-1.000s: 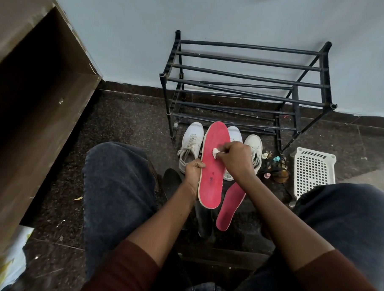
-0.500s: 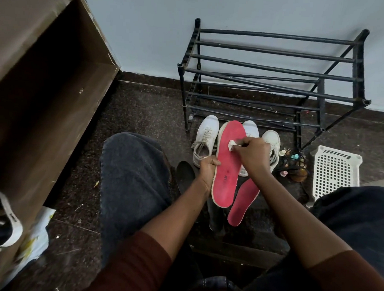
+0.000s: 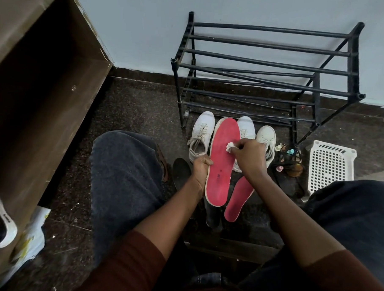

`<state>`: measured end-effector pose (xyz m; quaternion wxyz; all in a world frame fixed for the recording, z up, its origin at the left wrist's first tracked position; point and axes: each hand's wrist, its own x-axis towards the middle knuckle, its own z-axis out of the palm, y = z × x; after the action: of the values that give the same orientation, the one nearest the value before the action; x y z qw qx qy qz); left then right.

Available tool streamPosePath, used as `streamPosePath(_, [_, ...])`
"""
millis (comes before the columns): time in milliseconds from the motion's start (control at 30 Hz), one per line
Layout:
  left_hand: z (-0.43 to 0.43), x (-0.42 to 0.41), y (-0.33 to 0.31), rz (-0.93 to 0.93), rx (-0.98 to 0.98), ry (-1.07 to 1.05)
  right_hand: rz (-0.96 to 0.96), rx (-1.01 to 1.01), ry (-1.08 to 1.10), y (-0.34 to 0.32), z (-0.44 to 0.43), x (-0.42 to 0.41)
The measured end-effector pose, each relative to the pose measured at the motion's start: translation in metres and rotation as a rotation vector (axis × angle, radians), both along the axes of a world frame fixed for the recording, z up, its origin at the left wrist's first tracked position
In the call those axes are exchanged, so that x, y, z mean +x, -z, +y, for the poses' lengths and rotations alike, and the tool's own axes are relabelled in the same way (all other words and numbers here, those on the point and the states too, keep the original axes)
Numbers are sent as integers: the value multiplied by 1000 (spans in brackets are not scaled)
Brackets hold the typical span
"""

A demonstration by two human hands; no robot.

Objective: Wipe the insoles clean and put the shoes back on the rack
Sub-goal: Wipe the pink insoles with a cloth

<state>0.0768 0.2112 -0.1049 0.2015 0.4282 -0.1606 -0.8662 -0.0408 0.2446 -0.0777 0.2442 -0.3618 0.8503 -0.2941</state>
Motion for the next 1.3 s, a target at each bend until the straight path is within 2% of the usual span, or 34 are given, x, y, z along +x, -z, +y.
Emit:
streamPosePath(133, [2, 3, 0, -6, 3, 20, -55, -5, 71, 1, 1, -2])
streamPosePath(267, [2, 1, -1, 23, 10, -23, -247, 56, 49, 2, 15, 3])
streamPosePath(333, [3, -2, -2, 38, 12, -20, -273, 84, 35, 3, 21, 6])
streamPosePath(667, [3, -3, 4, 0, -4, 67, -167, -13, 226, 1, 1, -12])
streamPosePath(967, [5, -10, 19, 96, -2, 35, -235, 137, 39, 5, 20, -7])
streamPosePath(1100, [6, -11, 20, 9, -46, 44, -231, 45, 141, 6, 14, -12])
streamPosePath(1300, [3, -4, 18, -55, 2, 89, -182, -17, 239, 11, 0, -20])
